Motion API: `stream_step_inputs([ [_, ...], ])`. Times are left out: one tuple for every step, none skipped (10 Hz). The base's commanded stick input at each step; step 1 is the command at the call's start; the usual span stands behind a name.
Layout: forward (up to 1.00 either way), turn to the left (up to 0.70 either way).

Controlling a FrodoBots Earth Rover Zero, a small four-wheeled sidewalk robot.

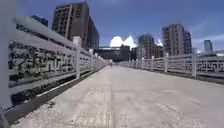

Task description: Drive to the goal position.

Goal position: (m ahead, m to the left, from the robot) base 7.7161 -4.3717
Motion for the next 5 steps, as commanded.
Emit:
stream_step_inputs([
  [0.7,0.0],
  [0.7,0.0],
  [0.7,0.0],
  [0.7,0.0],
  [0.7,0.0],
])
